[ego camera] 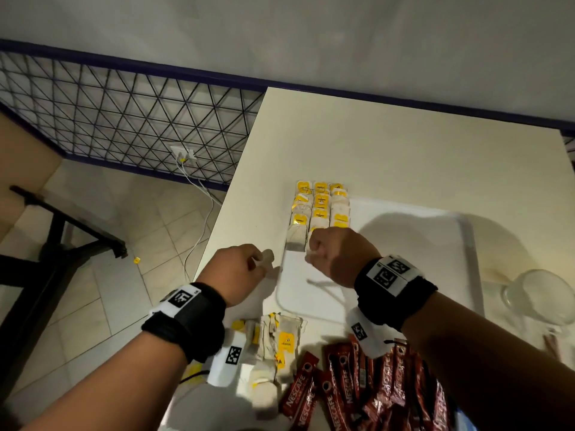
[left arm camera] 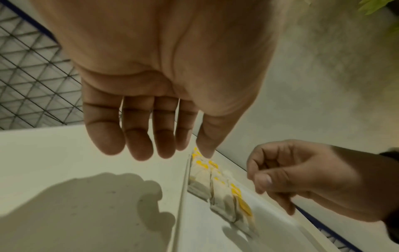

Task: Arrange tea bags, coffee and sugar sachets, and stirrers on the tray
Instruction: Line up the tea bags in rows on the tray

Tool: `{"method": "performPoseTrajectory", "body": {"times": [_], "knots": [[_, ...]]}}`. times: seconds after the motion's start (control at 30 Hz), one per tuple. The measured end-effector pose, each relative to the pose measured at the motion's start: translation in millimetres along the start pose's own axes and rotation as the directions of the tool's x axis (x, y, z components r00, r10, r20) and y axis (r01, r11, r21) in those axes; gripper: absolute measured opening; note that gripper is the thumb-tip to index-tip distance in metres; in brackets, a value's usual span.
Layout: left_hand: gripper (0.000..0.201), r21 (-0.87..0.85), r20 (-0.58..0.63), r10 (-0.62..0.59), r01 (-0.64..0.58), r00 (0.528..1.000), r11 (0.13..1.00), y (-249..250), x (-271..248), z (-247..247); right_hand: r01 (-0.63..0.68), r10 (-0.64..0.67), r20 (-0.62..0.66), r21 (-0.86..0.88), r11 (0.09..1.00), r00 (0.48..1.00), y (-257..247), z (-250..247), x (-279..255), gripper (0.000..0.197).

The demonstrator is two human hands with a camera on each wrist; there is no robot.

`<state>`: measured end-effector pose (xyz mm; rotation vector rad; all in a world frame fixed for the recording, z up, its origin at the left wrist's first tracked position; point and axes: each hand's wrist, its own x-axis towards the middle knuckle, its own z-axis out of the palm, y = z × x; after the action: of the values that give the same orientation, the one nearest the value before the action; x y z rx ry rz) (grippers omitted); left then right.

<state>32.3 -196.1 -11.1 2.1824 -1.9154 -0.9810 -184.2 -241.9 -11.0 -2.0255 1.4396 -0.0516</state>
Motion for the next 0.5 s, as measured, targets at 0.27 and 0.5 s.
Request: {"method": "performPoseTrajectory", "body": {"times": [0.27,0.5], "knots": [[0.026,0.113,-0.076,-0.146,0.154,0.986,0.982,-52.4,-86.5,1.6,0.149,-0.117,0.211,-0.14,0.979,0.97,-15.0,38.9,-59.6,0.028],[0.034,0.283,0.109,-0.213,0.175,0.971,0.943,-89.6,-135.1,41.9,0.198,-0.151,0.252,-0.174,0.965,0.956,-17.2,65.4,-86.0,0.025]]}}
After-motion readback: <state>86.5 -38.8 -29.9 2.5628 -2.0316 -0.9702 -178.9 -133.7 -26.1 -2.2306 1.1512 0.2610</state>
